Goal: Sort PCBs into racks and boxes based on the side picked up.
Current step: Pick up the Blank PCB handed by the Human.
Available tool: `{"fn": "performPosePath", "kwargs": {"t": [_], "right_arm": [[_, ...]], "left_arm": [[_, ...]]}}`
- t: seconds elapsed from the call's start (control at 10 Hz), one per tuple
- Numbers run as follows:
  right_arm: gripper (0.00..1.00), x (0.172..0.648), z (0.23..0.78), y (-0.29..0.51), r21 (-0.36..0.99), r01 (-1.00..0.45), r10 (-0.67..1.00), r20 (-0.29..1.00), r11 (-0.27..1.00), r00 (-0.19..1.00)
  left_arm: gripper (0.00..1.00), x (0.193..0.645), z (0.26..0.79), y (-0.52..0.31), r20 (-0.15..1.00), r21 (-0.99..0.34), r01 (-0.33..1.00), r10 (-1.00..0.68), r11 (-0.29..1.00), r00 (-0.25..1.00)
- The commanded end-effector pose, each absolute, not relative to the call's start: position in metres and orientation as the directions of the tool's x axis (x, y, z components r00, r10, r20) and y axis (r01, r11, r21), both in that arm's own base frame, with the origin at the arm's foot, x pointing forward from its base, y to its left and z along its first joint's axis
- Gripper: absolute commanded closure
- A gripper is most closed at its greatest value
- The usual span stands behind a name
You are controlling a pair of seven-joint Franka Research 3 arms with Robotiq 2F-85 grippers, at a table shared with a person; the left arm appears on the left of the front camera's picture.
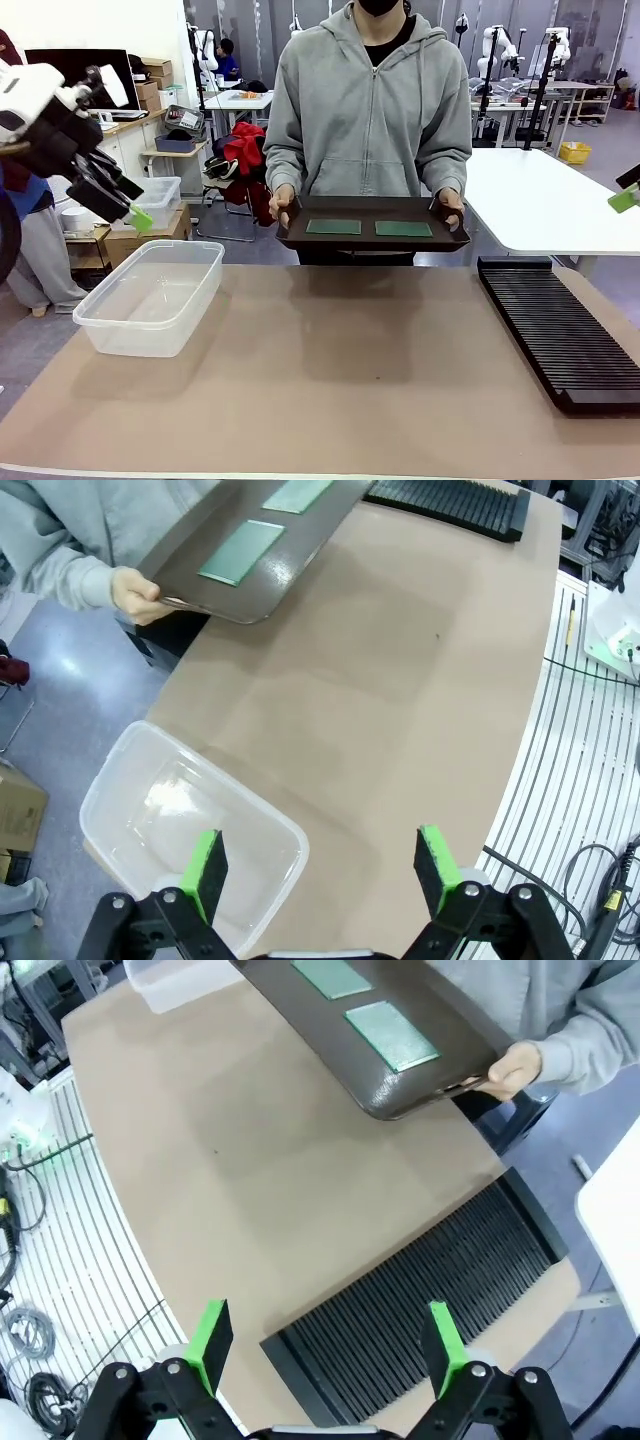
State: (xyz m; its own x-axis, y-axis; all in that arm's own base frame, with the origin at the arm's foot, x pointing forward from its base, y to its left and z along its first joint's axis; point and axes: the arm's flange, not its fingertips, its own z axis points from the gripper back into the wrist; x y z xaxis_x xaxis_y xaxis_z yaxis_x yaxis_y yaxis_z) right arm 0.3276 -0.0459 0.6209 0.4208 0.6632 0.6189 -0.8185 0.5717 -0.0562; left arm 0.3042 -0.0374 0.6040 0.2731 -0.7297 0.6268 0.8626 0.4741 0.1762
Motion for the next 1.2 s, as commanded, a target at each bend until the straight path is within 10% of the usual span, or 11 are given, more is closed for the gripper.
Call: {"fn": "performPosePath", "kwargs": {"t": [0.0,1.1], "right_arm": [[0.00,0.326,0.622,-0.058,-0.079,-0.827,0.674,0.626,0.556,0.393],[0.00,0.310,0.631,-0.068,-0.160,-0.767,0.645,0.661,0.622,0.385]], "left_arm": [[0.00,0.302,0.603,-0.018,0.650,0.182,0.853,-0.710,0.490,0.269],[0.00,0.297,0.621,-0.010,0.691,0.260,0.762,-0.666,0.592,0.282]]}}
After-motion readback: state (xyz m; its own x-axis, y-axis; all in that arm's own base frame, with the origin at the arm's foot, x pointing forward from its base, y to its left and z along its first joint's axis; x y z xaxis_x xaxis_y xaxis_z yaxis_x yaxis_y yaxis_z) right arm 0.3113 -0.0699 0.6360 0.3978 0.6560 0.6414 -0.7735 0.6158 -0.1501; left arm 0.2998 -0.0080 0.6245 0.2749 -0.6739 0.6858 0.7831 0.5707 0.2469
